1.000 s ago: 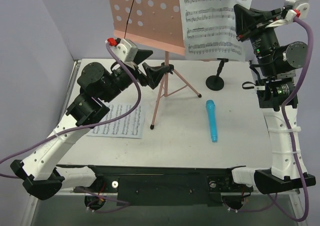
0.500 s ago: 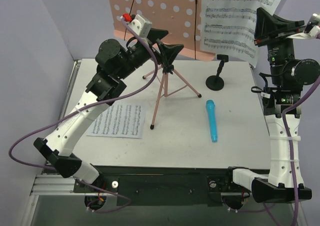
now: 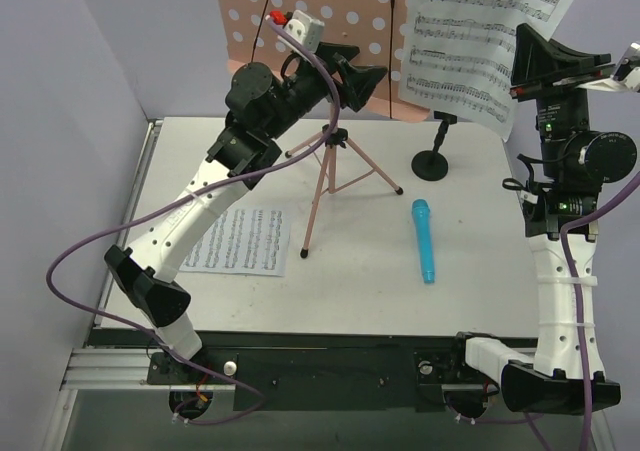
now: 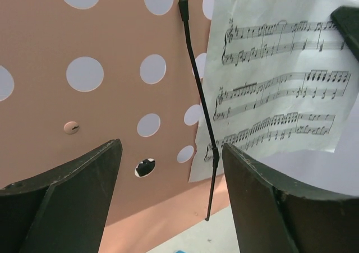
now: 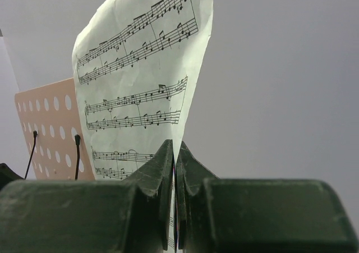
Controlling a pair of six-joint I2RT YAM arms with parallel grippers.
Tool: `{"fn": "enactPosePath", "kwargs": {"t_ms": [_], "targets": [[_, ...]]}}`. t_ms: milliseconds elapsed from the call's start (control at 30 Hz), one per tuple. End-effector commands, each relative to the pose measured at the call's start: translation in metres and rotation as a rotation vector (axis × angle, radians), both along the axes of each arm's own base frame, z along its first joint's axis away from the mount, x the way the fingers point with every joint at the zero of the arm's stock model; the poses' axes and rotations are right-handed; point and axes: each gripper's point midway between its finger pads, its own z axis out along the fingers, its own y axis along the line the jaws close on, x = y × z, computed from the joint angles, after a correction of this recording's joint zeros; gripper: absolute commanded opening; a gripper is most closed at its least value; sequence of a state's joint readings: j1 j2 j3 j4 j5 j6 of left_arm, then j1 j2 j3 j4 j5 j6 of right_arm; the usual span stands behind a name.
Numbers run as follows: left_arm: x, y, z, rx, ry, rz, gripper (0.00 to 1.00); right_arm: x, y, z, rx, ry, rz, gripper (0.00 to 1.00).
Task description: Set up the instrument practice props
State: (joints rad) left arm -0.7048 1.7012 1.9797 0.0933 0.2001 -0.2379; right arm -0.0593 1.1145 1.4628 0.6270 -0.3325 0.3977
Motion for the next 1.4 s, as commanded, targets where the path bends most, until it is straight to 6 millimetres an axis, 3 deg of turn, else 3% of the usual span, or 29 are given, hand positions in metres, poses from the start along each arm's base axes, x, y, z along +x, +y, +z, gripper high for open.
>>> {"fn": "enactPosePath", "kwargs": {"t_ms": [0, 600, 800, 967, 1133, 1233, 1367], "targets": [[-0.009, 0.014, 0.054, -0.167, -0.078, 0.002, 0.81, -0.023, 0.006, 0.021, -0.008, -0.114, 0.038, 0.0], [-0.022, -0.025, 0.052, -0.171, -0.074, -0.152, 0.62, -0.027, 0.009, 0.017, -0.004, -0.112, 0.06, 0.0], [-0.021, -0.028, 0.049, -0.171, -0.064, -0.161, 0.39, -0.028, 0.01, 0.017, -0.009, -0.112, 0.063, 0.0], [-0.022, -0.026, 0.049, -0.179, -0.062, -0.165, 0.35, -0.026, 0.009, 0.013, 0.003, -0.106, 0.065, 0.0], [-0.028, -0.026, 0.051, -0.197, -0.071, -0.188, 0.19, -0.024, 0.008, 0.014, 0.03, -0.114, 0.083, 0.0], [-0.033, -0.023, 0.056, -0.218, -0.085, -0.205, 0.05, -0.023, 0.01, 0.015, 0.043, -0.116, 0.104, 0.0], [-0.039, -0.022, 0.058, -0.237, -0.106, -0.222, 0.0, -0.025, 0.01, 0.018, 0.061, -0.124, 0.113, 0.0]]}}
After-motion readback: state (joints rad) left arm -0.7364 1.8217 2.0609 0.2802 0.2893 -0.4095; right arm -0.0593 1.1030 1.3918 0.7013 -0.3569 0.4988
